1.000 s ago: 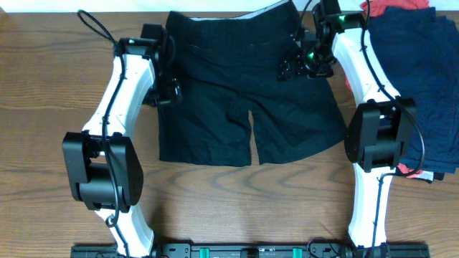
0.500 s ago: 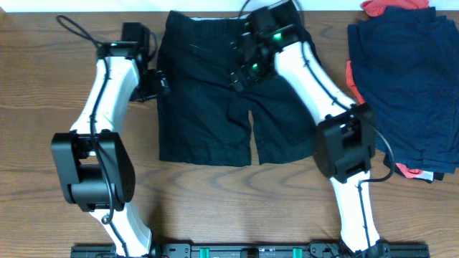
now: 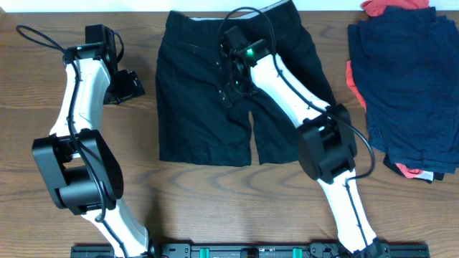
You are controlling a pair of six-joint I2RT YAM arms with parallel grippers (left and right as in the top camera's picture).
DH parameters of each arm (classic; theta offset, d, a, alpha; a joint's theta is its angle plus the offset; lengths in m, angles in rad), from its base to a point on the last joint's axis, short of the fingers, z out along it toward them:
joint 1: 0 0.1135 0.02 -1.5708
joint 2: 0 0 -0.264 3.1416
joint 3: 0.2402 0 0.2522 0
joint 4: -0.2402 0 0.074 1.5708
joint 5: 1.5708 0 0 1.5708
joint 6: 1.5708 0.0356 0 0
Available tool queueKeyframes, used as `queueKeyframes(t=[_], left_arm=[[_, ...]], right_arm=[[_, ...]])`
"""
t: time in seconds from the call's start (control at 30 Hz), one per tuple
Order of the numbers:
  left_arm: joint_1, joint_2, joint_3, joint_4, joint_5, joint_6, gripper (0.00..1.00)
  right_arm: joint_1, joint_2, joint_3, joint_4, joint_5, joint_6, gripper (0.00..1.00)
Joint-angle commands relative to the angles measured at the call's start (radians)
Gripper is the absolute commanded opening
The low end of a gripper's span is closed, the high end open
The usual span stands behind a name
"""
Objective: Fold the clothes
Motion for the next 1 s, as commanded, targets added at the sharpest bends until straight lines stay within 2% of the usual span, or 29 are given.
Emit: queueKeyframes(t=[0.0, 0.3, 0.63, 0.77, 0.97], left_arm=[[-0.011, -0.006, 0.002, 0.005, 0.003, 0.082, 0.98], [-0.041, -0.008, 0.008, 0.081, 0.026, 0.174, 0.98], [-0.045, -0.008, 0.026, 0.173, 0.026, 0.187, 0.98], [-0.046, -0.008, 0.026, 0.191, 0.027, 0.24, 0.98], [-0.048, -0.008, 0.026, 0.245, 0.112, 0.407, 0.98]], right_arm=[[0.002, 0.043, -0.006, -0.019, 0.048, 0.04, 0.88], [-0.001, 0.05, -0.022, -0.157, 0.116, 0.047, 0.94], [0.021, 0.05, -0.134, -0.243, 0.069, 0.058, 0.97], [0.031, 0.049, -0.182, -0.273, 0.031, 0.057, 0.98], [0.032, -0.024, -0.182, -0.331, -0.093, -0.012, 0.97]])
